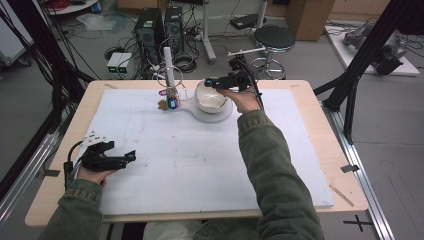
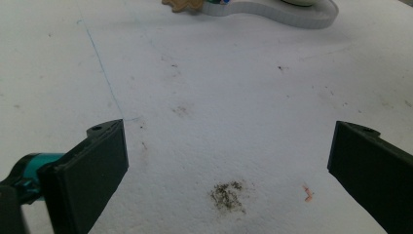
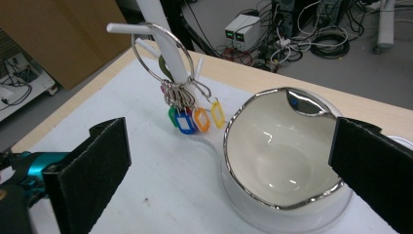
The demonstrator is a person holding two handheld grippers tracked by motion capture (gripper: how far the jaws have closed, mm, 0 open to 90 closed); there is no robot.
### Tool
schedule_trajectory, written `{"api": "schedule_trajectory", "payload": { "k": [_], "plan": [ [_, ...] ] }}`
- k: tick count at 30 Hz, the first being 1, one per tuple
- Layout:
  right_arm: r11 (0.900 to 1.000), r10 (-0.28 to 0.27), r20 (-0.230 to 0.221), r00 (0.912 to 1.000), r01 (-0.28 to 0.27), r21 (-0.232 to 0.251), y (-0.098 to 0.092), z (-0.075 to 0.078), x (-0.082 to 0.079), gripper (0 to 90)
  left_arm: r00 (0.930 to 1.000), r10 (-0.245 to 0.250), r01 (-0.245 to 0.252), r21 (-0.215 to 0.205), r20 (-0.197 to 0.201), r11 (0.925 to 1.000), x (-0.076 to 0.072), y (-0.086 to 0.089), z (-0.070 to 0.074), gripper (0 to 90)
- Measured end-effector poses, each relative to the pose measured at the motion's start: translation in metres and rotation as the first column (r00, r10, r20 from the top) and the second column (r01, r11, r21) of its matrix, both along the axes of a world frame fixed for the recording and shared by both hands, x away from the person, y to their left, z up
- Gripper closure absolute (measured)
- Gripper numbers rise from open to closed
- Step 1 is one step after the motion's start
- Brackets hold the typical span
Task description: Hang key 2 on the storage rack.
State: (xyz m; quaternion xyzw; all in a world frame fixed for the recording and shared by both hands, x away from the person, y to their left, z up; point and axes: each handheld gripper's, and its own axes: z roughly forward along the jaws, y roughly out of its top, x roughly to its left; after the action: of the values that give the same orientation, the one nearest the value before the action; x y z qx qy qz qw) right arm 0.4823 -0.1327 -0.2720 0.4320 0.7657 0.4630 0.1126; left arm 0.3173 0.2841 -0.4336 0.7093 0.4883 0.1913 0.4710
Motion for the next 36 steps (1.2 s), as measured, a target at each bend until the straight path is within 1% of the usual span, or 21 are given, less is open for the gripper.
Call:
{"api": "schedule_trajectory", "payload": {
  "k": [1,4,5,6,7,9,11,14,15,16,17,18,20,21,26,28,30,36],
  "plan": [
    [1.0,0.0,0.004,1.0,0.0,-0.006,-0.002,-0.001,-0.001,0.8,1.0,0.0,0.0,0.0,-0.001,1.0,0.0,0.0,0.0,1.7],
    [1.0,-0.007,-0.008,0.9999,0.007,-0.01,-0.006,-0.005,-0.005,0.8,1.0,-0.001,0.001,0.001,-0.001,1.0,0.0,0.0,0.0,1.7],
    [1.0,-0.009,-0.014,0.9999,0.009,-0.028,-0.007,-0.006,-0.006,0.8,1.0,-0.002,0.002,0.002,-0.001,1.0,0.0,0.0,0.0,1.7],
    [0.999,-0.012,-0.004,0.9999,0.011,-0.044,-0.007,-0.006,-0.008,0.8,1.0,0.0,0.0,0.001,-0.002,1.0,0.0,0.0,0.0,1.7],
    [0.999,-0.011,0.007,0.9999,0.012,-0.049,-0.008,-0.005,-0.01,0.8,1.0,-0.001,0.001,0.001,-0.001,1.0,0.0,0.0,0.0,1.7],
    [0.999,-0.01,0.012,0.9999,0.011,-0.04,-0.011,-0.005,-0.014,0.8,1.0,-0.001,0.001,0.001,-0.001,1.0,0.0,-0.001,0.0,1.7],
    [0.999,-0.01,0.019,0.9998,0.01,-0.045,-0.014,-0.006,-0.017,0.8,1.0,-0.002,0.002,0.003,-0.002,1.0,0.0,0.0,0.0,1.7],
    [0.999,-0.012,0.015,0.9998,0.012,-0.032,-0.021,-0.008,-0.02,0.8,1.0,-0.002,0.002,0.005,-0.002,1.0,0.0,0.0,0.0,1.7],
    [0.999,-0.013,0.015,0.9998,0.013,-0.033,-0.023,-0.009,-0.021,0.8,1.0,-0.002,0.002,0.005,-0.003,1.0,0.0,0.0,0.0,1.7],
    [0.999,-0.013,0.006,0.9999,0.013,-0.042,-0.025,-0.01,-0.022,0.7,1.0,-0.001,0.001,0.004,-0.003,1.0,0.0,-0.001,0.0,1.7],
    [0.999,-0.017,0.007,0.9998,0.017,-0.05,-0.026,-0.009,-0.023,0.8,1.0,0.0,0.0,0.004,-0.002,1.0,0.0,-0.001,0.0,1.7],
    [0.998,-0.023,0.02,0.9995,0.024,-0.051,-0.028,-0.009,-0.024,0.8,1.0,-0.002,0.002,0.006,-0.004,1.0,0.0,-0.001,0.0,1.7],
    [0.999,-0.025,0.023,0.9994,0.026,-0.039,-0.032,-0.01,-0.027,0.8,1.0,-0.001,0.001,0.006,-0.004,1.0,-0.001,-0.001,0.0,1.7],
    [0.999,-0.026,0.025,0.9994,0.027,-0.046,-0.034,-0.01,-0.028,0.8,1.0,-0.002,0.002,0.004,-0.003,1.0,-0.001,-0.001,0.0,1.7],
    [0.997,-0.044,0.025,0.9987,0.045,-0.06,-0.043,-0.018,-0.033,0.8,1.0,-0.002,0.002,0.008,-0.006,1.0,-0.001,-0.001,0.0,1.7],
    [0.997,-0.051,0.029,0.9983,0.052,-0.059,-0.047,-0.021,-0.035,0.8,0.9999,-0.004,0.004,0.007,-0.01,1.0,-0.001,-0.001,0.0,1.7],
    [0.997,-0.055,0.025,0.9982,0.056,-0.051,-0.05,-0.024,-0.038,0.8,0.9999,-0.002,0.002,0.005,-0.01,1.0,-0.001,-0.001,0.0,1.7],
    [0.997,-0.062,0.028,0.9976,0.064,-0.051,-0.058,-0.03,-0.045,0.8,0.9999,-0.004,0.005,0.006,-0.011,1.0,-0.001,-0.001,0.0,1.6]
  ]
}}
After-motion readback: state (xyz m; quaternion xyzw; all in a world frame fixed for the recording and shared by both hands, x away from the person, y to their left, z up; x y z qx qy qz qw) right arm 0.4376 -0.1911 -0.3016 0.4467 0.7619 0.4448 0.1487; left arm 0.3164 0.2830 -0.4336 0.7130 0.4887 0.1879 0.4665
